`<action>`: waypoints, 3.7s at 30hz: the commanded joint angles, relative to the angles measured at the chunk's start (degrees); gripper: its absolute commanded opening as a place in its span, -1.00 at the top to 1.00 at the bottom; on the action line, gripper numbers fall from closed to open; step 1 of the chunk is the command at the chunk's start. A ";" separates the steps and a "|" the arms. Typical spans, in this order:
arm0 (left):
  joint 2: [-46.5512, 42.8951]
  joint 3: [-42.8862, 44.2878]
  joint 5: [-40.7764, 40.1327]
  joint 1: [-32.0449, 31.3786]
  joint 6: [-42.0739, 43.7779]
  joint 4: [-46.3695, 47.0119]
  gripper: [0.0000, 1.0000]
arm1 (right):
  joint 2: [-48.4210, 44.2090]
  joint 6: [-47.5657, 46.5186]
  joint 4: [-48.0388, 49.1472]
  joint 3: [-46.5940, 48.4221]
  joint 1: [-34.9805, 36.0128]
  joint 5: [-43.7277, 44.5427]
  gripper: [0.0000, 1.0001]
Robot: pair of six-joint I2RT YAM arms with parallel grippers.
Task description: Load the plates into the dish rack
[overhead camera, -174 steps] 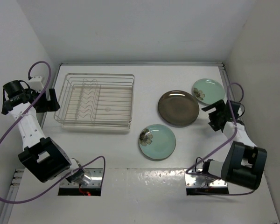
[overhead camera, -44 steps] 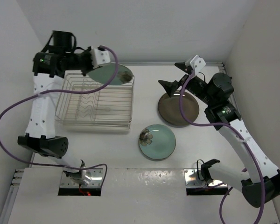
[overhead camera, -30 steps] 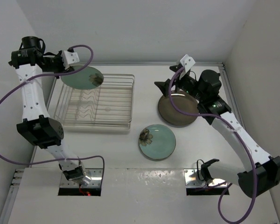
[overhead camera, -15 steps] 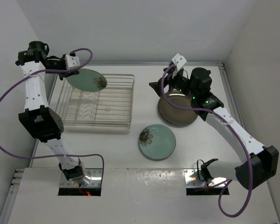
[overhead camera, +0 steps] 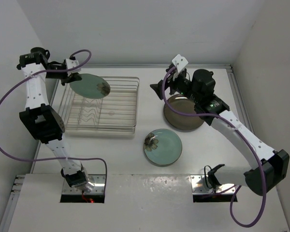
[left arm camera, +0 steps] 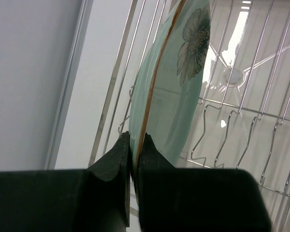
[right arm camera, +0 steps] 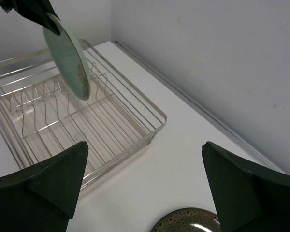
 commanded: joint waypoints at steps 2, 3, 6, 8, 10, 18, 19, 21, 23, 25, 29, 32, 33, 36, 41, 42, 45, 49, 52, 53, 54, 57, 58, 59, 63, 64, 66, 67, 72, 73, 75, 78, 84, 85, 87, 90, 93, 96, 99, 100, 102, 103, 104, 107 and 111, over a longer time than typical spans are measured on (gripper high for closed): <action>-1.88 -2.67 5.69 0.49 6.96 4.47 1.00 | 0.22 -1.97 0.56 2.82 1.18 2.62 -1.00; -1.88 -3.21 5.68 0.49 7.66 4.47 1.00 | 0.30 -2.06 0.48 2.91 1.35 2.80 -1.00; -0.83 -2.43 6.21 1.11 8.81 4.47 1.00 | 0.74 -2.41 -0.22 3.78 1.71 2.89 -1.00; 0.22 -1.29 6.91 1.11 8.81 4.47 1.00 | 1.09 -2.33 -0.49 4.40 1.88 3.06 -1.00; 0.84 -1.28 7.52 1.11 8.81 4.47 1.00 | 1.45 -2.41 -0.75 5.02 2.32 3.32 -1.00; 3.57 -2.33 6.30 1.63 10.65 4.47 1.00 | 2.33 -3.12 -1.37 5.46 3.64 4.82 -1.00; 4.09 -3.03 6.30 1.63 10.66 4.47 0.97 | 2.41 -3.29 -1.46 5.63 3.64 4.99 -1.00; 4.09 -3.04 6.30 1.63 11.18 4.47 0.90 | 2.76 -3.38 -1.72 5.90 3.99 5.17 -1.00; 4.62 -3.04 6.30 2.15 11.18 4.47 0.81 | 3.20 -3.38 -1.90 6.51 3.99 5.17 -1.00; 5.23 -2.43 6.83 2.68 10.57 4.47 0.70 | 3.47 -3.47 -2.16 6.69 4.26 5.34 -1.00; 5.24 -2.42 8.06 3.48 3.47 9.55 0.27 | 3.64 -3.47 -2.33 6.60 4.43 5.78 -1.00; 3.48 -3.12 8.58 5.06 -5.85 18.77 0.00 | 3.91 -2.77 -3.39 6.77 4.52 6.49 -1.00; 2.87 -3.13 8.58 5.67 -7.26 20.19 -0.10 | 4.08 -2.50 -3.74 7.04 4.52 7.27 -1.00; 1.19 -5.41 9.11 6.29 -10.53 22.31 -0.29 | 5.05 -1.45 -6.28 8.00 4.43 9.29 -1.00; -2.58 -6.82 11.21 6.82 -12.28 22.31 -0.43 | 6.10 5.57 -10.49 9.32 2.07 12.90 -1.00; -3.19 -6.30 11.22 6.82 -13.41 23.10 -0.54 | 6.37 10.89 -12.34 9.67 1.19 13.08 -1.00; -6.18 -5.33 10.35 6.82 -25.52 29.32 -1.00 | 6.90 20.03 -17.18 8.80 -5.82 14.04 -1.00; -7.67 -3.13 4.38 6.82 -41.61 34.43 -1.00 | 5.50 29.39 -21.49 2.83 -15.05 20.08 -1.00; -11.01 -6.37 -1.60 6.82 -47.78 34.44 -1.00 | 5.84 36.42 -25.27 -2.53 -20.79 21.87 -1.00; -12.07 -7.60 -3.09 6.82 -48.57 34.44 -1.00 | 6.02 38.96 -25.45 -3.58 -25.49 20.83 -1.00; -13.12 -8.74 -4.41 6.82 -50.32 34.44 -1.00 | 6.37 39.94 -25.36 -6.12 -26.84 18.73 -1.00; -16.29 -12.00 -8.81 6.82 -52.97 33.75 -1.00 | 9.26 43.64 -23.52 -11.67 -33.88 13.53 -0.92; -17.51 -13.05 -9.43 6.82 -52.98 32.61 -1.00 | 10.92 44.77 -22.30 -13.07 -36.58 11.87 -0.77; -18.22 -13.58 -10.04 6.82 -52.98 32.07 -1.00 | 11.90 44.78 -22.03 -13.87 -36.96 11.07 -0.70; -20.95 -15.51 -9.00 6.82 -52.98 29.35 -1.00 | 17.35 44.34 -20.54 -15.20 -39.15 11.76 -0.56; -20.95 -16.04 -8.99 6.82 -52.98 29.34 -1.00 | 19.71 44.87 -20.18 -15.63 -39.51 10.98 -0.56; -22.70 -16.57 -7.59 6.82 -53.50 28.73 -1.00 | 21.30 45.75 -17.82 -16.07 -40.74 8.26 -0.48; -22.71 -17.44 -7.59 6.82 -53.50 28.12 -1.00 | 23.83 46.71 -16.67 -16.60 -41.35 5.11 -0.44; -23.77 -18.07 -7.59 6.29 -54.12 27.59 -1.00 | 28.34 49.70 -13.94 -18.01 -43.29 0.87 0.08; -23.77 -18.07 -7.07 6.29 -54.12 27.59 -1.00 | 28.60 50.75 -12.20 -18.97 -43.90 0.34 0.17; -23.77 -18.07 -7.06 5.76 -54.12 27.59 -1.00 | 29.22 51.02 -10.52 -20.29 -44.96 -1.50 0.49; -23.77 -18.07 -7.06 5.76 -54.12 27.06 -1.00 | 28.87 51.64 -9.02 -21.79 -47.24 -3.53 0.91; -23.16 -17.54 -6.01 4.45 -53.50 26.54 -1.00 | 20.88 45.06 -5.24 -20.57 -48.83 -9.76 1.00; -23.15 -17.54 -6.01 4.45 -53.50 26.53 -1.00 | 18.44 44.00 -5.24 -19.51 -48.39 -9.77 1.00; -22.54 -16.32 -6.01 2.78 -52.98 26.53 -1.00 | 13.52 37.77 -6.81 -13.90 -45.42 -6.99 1.00; -21.40 -15.17 -6.01 1.02 -52.98 26.53 -1.00 | 8.24 27.84 -11.12 -5.81 -39.36 2.21 1.00; -20.87 -13.94 -6.53 -2.40 -51.93 26.53 -1.00 | 5.50 22.21 -9.47 -0.80 -36.00 5.70 1.00; -20.26 -13.41 -7.67 -6.53 -51.31 26.53 -1.00 | 6.36 19.66 -12.86 6.04 -34.42 4.91 1.00; -19.64 -12.36 -8.20 -11.54 -50.08 26.53 -1.00 | 7.42 17.20 -15.42 11.24 -32.93 4.73 1.00; -18.94 -11.66 -8.73 -12.94 -50.08 26.53 -1.00 | 7.60 16.23 -15.78 11.69 -32.31 4.30 1.00; -18.06 -10.00 -10.21 -17.95 -49.46 26.53 -1.00 | 7.43 14.56 -17.01 13.44 -30.99 3.51 1.00; -17.45 -9.29 -10.83 -19.79 -48.77 26.53 -1.00 | 6.47 12.81 -17.36 13.54 -30.47 2.46 1.00; -16.13 -8.41 -10.84 -23.64 -48.76 26.53 -1.00 | 6.11 11.23 -17.71 13.72 -27.41 1.75 1.00; -13.32 -4.28 -11.54 -31.11 -48.05 26.53 -1.00 | 3.74 7.87 -18.59 14.77 -23.10 -0.62 1.00; -7.69 1.43 -12.33 -40.36 -47.53 29.07 -1.00 | 1.10 7.52 -19.47 14.25 -19.22 -1.42 1.00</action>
